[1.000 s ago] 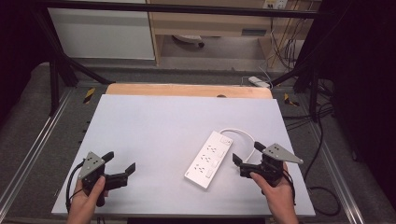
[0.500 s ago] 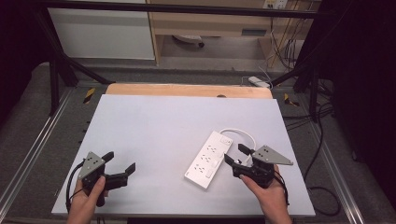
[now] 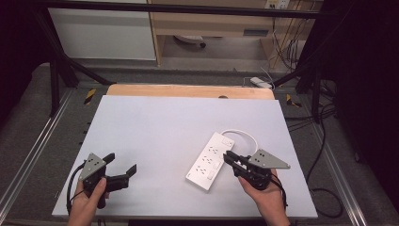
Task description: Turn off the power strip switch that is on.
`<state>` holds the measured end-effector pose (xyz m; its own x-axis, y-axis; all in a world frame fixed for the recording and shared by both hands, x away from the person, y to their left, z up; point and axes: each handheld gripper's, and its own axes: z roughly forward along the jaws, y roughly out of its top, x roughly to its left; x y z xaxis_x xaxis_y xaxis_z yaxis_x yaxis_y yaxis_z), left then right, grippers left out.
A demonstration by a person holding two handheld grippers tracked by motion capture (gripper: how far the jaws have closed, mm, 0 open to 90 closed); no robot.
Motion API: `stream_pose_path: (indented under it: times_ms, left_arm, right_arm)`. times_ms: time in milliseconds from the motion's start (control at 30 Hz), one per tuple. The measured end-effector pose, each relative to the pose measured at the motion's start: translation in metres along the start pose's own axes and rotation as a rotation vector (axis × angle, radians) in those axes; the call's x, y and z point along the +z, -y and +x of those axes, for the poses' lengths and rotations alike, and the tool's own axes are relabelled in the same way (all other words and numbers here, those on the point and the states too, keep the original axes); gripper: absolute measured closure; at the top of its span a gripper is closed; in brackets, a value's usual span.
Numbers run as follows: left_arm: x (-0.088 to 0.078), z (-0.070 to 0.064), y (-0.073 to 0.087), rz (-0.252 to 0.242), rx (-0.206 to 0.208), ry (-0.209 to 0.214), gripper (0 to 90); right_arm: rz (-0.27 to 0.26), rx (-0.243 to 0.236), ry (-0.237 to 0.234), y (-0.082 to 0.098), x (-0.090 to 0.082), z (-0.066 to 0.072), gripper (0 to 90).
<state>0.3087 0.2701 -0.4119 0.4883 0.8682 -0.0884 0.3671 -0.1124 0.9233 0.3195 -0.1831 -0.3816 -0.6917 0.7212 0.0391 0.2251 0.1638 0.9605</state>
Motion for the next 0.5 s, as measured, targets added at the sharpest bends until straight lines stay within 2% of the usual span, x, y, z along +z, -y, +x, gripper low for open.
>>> stream_pose_path:
  times_ms: [200, 500]
  left_arm:
    - [-0.0001, 0.0, 0.0, 0.0, 0.001, 0.001, 5.4]
    - [-0.0001, 0.0, 0.0, 0.001, 0.002, 0.001, 5.5]
  right_arm:
    - [0.002, -0.015, -0.024, 0.0005, 0.002, 0.003, 88.1]
    - [0.016, -0.012, -0.043, 0.0007, 0.0061, 0.006, 90.0]
